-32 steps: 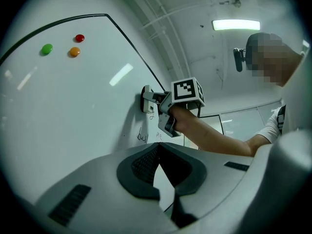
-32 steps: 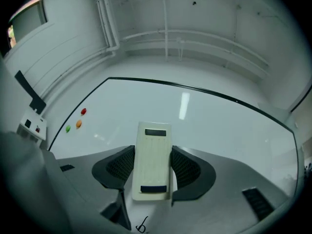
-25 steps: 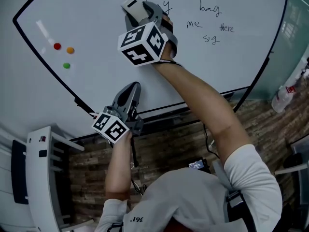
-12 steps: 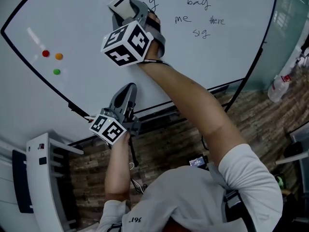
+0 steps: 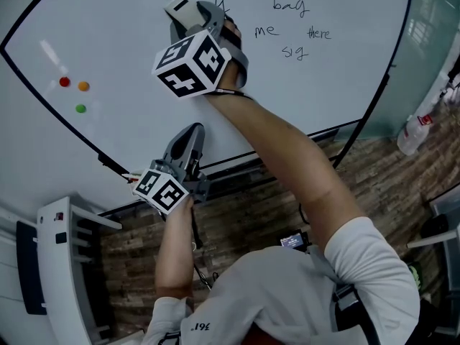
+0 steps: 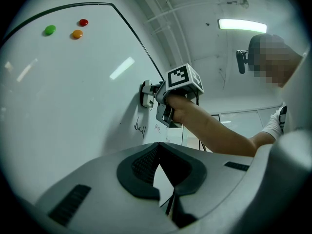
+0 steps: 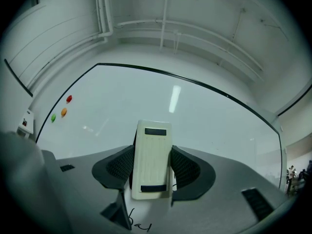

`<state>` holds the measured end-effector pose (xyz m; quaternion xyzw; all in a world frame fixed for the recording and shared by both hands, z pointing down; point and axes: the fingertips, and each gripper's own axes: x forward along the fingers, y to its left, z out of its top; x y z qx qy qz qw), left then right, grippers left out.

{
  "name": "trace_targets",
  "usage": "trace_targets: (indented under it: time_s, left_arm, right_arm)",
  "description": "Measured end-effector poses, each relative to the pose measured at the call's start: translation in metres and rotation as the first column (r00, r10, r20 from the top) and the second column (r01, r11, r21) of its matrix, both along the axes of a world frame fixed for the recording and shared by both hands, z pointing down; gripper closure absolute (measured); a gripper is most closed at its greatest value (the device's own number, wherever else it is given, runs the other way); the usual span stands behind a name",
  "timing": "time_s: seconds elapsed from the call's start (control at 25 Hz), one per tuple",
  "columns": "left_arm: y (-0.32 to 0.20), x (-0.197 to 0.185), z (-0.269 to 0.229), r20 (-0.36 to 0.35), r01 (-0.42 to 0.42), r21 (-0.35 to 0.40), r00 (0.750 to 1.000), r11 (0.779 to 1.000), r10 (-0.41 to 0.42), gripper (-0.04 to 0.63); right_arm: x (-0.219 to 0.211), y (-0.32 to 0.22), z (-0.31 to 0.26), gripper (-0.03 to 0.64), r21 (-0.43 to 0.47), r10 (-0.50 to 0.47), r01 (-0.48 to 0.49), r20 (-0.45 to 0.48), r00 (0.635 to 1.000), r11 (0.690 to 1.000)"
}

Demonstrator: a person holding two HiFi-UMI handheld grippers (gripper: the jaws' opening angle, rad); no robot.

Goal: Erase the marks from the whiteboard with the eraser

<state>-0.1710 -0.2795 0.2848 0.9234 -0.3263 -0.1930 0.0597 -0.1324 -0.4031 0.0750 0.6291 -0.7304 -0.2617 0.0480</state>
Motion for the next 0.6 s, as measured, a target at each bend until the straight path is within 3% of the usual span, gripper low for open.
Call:
trace_targets:
  time_s: [0.6]
  left_arm:
    - [-0.006,0.049,0.002,0.021,-0.054,-0.006,0.998,0.999,0.054,0.589]
  right_arm:
    - [0.071,-0.006,0.009,0.364,-0.021,0.067,-0.067,0.007,0.998,0.998]
